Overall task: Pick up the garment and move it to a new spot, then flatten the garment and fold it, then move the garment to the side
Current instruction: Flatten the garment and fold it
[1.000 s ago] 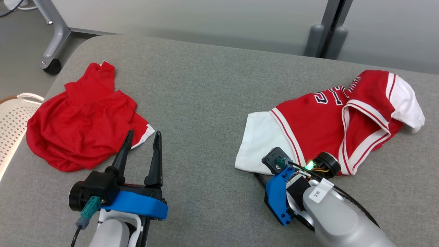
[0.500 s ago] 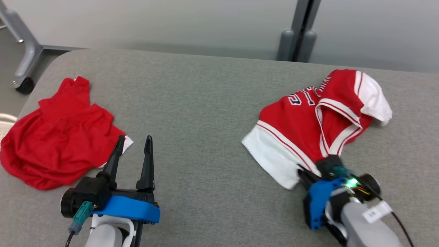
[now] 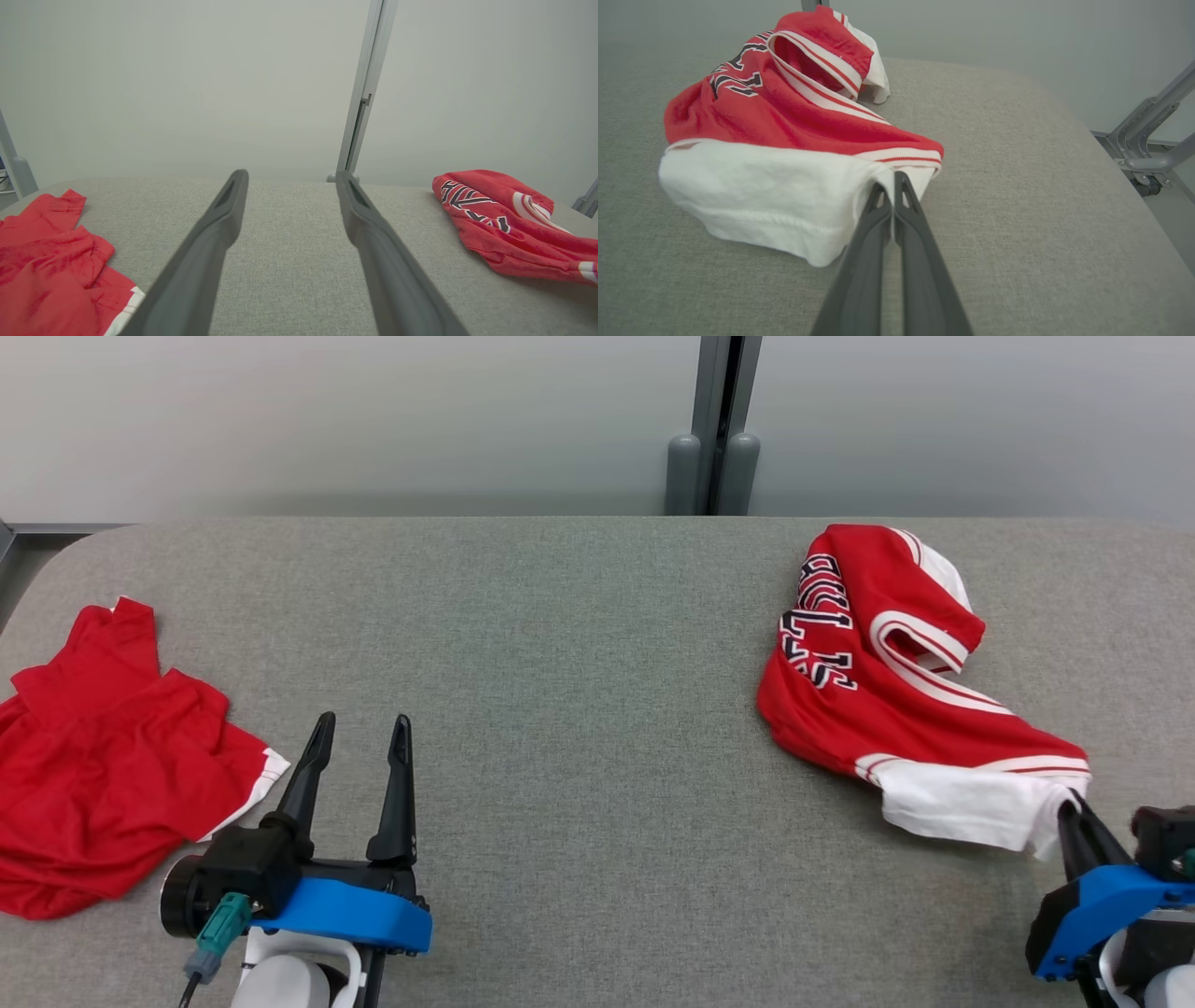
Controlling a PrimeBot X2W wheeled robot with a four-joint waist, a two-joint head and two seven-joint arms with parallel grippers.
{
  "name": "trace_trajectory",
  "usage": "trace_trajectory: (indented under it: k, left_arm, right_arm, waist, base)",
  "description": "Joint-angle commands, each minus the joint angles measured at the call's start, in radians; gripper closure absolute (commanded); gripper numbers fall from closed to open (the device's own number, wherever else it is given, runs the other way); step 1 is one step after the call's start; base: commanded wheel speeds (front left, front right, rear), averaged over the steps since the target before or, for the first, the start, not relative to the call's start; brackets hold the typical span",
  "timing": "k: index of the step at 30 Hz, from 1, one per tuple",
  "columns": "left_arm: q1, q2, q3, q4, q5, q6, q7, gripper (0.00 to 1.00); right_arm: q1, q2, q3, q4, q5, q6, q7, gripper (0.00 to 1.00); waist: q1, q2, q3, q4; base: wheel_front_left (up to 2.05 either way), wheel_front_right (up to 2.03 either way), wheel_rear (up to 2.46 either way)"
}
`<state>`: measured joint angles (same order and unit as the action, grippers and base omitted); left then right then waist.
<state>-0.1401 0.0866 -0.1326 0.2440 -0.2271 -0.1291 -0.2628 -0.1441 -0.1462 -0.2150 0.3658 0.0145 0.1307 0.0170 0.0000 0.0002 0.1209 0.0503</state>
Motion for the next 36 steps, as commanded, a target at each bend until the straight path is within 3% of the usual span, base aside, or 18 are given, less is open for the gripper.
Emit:
trace_trajectory:
  k: [1, 4, 8, 11, 15, 19, 24, 31, 36]
  left_arm:
    - [-0.005, 0.002, 0.002, 0.001, 0.003, -0.001, -0.003, 0.00]
    - [-0.006, 0.003, -0.008, 0.007, 0.001, -0.001, -0.003, 0.00]
    - [0.008, 0.008, -0.009, 0.010, -0.006, -0.001, -0.003, 0.00]
    - [0.012, 0.013, -0.002, 0.010, -0.009, -0.001, -0.003, 0.00]
    - [0.010, 0.011, 0.004, 0.007, -0.006, -0.001, -0.003, 0.00]
    - [-0.006, 0.005, -0.005, 0.006, -0.002, -0.001, -0.003, 0.00]
    - [-0.035, -0.004, -0.038, 0.008, -0.010, -0.001, -0.003, 0.00]
    - [-0.074, -0.013, -0.069, 0.009, -0.018, -0.001, -0.003, 0.00]
    - [-0.079, -0.016, -0.068, 0.005, -0.017, -0.001, -0.003, 0.00]
  right_arm:
    - [0.015, 0.007, -0.009, -0.013, -0.007, 0.000, 0.005, 1.00]
    - [0.040, 0.036, -0.040, -0.087, -0.021, 0.000, 0.025, 1.00]
    - [0.043, 0.057, -0.011, -0.208, -0.029, 0.000, 0.026, 1.00]
    - [-0.011, 0.051, 0.063, -0.297, -0.027, 0.000, 0.018, 1.00]
    - [-0.147, -0.007, 0.214, -0.340, -0.002, 0.000, 0.036, 1.00]
    - [-0.371, -0.076, 0.391, -0.288, 0.038, 0.000, 0.048, 1.00]
    - [-0.663, -0.144, 0.595, -0.138, 0.094, 0.000, 0.009, 1.00]
    - [-0.947, -0.153, 0.781, 0.038, 0.161, 0.000, -0.120, 1.00]
    - [-1.028, -0.186, 0.869, 0.089, 0.194, 0.000, -0.222, 1.00]
  waist:
    - [0.0000, -0.0002, -0.001, 0.000]
    - [0.0000, -0.0002, -0.009, 0.004]
    - [0.0000, -0.0002, -0.021, 0.008]
    - [0.0000, -0.0002, -0.026, 0.007]
    - [0.0000, -0.0002, -0.025, 0.006]
    - [0.0000, -0.0002, -0.017, 0.018]
    - [0.0000, -0.0002, 0.008, 0.061]
    - [0.0000, -0.0002, 0.037, 0.126]
    - [0.0000, -0.0002, 0.042, 0.145]
  base:
    - [0.00, 0.00, 0.00]
    - [0.00, 0.00, 0.00]
    - [0.00, 0.00, 0.00]
    - [0.00, 0.00, 0.00]
    - [0.00, 0.00, 0.00]
    - [0.00, 0.00, 0.00]
    - [0.00, 0.00, 0.00]
    - [0.00, 0.00, 0.00]
    - [0.00, 0.00, 0.00]
